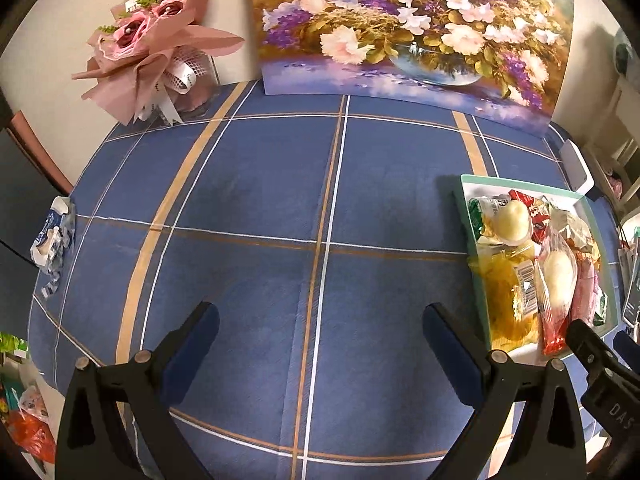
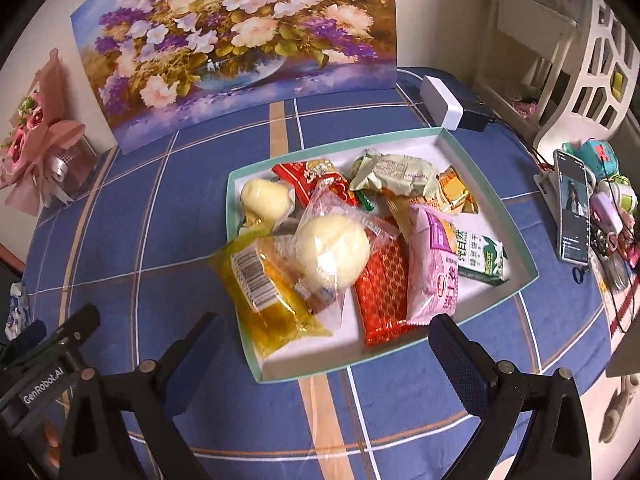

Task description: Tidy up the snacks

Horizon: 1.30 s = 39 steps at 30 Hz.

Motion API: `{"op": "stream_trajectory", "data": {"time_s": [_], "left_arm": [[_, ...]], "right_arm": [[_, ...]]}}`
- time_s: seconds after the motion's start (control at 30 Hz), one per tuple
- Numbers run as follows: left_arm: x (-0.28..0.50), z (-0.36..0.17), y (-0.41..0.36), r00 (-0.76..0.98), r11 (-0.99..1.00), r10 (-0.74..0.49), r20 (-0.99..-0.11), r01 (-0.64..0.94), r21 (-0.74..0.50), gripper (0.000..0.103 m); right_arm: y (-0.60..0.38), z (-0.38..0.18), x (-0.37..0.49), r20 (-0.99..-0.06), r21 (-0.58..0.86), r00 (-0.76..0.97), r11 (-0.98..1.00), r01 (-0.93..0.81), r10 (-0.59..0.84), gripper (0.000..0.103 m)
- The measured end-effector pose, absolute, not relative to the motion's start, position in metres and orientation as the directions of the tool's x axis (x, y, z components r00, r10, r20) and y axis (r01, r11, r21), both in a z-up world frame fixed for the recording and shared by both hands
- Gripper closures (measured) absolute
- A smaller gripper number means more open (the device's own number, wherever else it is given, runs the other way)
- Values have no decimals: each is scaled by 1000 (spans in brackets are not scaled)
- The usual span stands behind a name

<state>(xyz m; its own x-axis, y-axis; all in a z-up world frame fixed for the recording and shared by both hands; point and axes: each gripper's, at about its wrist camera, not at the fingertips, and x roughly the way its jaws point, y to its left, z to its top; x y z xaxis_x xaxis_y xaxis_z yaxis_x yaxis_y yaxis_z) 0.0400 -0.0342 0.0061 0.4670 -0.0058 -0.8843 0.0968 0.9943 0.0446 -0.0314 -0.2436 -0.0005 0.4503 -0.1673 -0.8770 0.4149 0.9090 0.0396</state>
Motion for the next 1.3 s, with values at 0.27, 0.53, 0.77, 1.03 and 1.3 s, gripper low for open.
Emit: {"op": "stream_trajectory", "data": {"time_s": [0.27,0.53,0.77,1.03,1.3], "left_arm": [[31,6,-30,467,993,4,-884,100,57,2],[28,9,-28,477,994,-1,-879,93,50,2],[28,9,-26,469,995,5,-883,83,49,2],[29,5,-28,450,995,9,-893,87,54,2],[29,3,-31,446,993,16,-895,101,68,2]], "right_arm": [[-241,0,-38,-875,45,456,909,413,-164,0],[-242,0,-37,-874,50,461,912,407,-157,0],[-241,1,-36,-871,56,466,913,403,-153,0],[-243,1,-37,-870,66,471,913,404,-145,0],[-246,2,-38,-868,77,477,912,404,-138,0]]}}
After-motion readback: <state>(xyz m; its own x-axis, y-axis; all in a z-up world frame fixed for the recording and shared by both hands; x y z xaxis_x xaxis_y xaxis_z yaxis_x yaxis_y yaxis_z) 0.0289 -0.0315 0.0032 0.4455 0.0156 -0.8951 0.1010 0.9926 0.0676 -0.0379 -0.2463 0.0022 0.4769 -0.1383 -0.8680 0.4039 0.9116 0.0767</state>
